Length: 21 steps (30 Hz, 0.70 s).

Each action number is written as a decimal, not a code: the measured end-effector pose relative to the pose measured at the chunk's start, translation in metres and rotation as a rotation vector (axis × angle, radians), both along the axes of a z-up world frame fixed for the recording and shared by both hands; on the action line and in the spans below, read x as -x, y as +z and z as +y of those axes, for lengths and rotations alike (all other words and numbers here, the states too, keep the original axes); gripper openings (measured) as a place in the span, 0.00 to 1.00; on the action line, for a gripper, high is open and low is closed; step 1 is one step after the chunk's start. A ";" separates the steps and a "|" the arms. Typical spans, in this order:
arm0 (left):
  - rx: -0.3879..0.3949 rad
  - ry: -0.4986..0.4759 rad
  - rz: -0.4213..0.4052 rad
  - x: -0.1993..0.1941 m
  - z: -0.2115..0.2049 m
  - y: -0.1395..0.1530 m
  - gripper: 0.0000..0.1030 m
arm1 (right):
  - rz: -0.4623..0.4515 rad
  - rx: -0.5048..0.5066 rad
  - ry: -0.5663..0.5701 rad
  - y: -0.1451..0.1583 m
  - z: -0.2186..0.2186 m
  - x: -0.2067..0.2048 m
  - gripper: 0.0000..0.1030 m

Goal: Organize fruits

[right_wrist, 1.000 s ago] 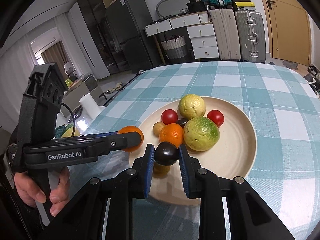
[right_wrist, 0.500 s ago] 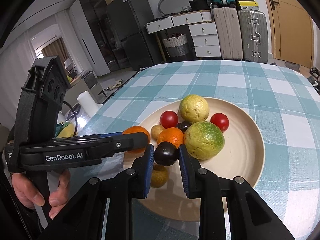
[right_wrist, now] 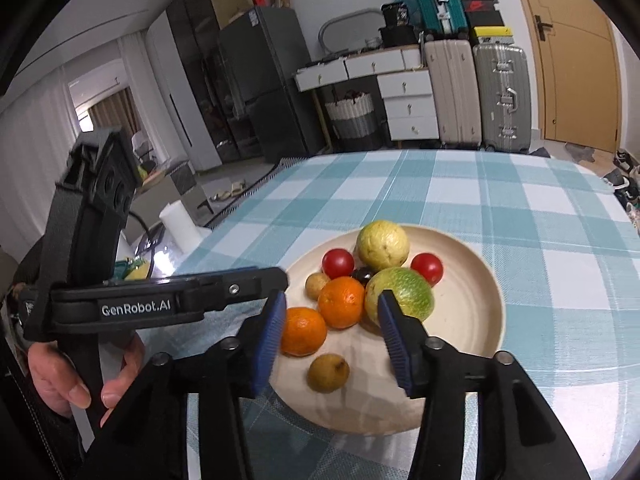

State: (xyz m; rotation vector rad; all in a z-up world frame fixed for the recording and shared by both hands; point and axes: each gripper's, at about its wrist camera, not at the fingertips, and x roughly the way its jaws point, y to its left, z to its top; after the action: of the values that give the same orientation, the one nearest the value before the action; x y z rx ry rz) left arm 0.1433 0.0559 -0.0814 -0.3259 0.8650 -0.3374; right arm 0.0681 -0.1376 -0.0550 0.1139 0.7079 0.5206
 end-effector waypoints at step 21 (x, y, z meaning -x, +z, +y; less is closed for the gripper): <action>-0.195 0.112 -0.132 0.058 -0.018 0.035 0.53 | -0.175 -0.040 -0.063 0.033 -0.025 0.057 0.93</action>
State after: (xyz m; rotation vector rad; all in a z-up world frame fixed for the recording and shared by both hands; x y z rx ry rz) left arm 0.0853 0.0383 -0.0464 -0.1682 0.7398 -0.1672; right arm 0.0109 -0.1625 -0.0219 0.1259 0.5213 0.4782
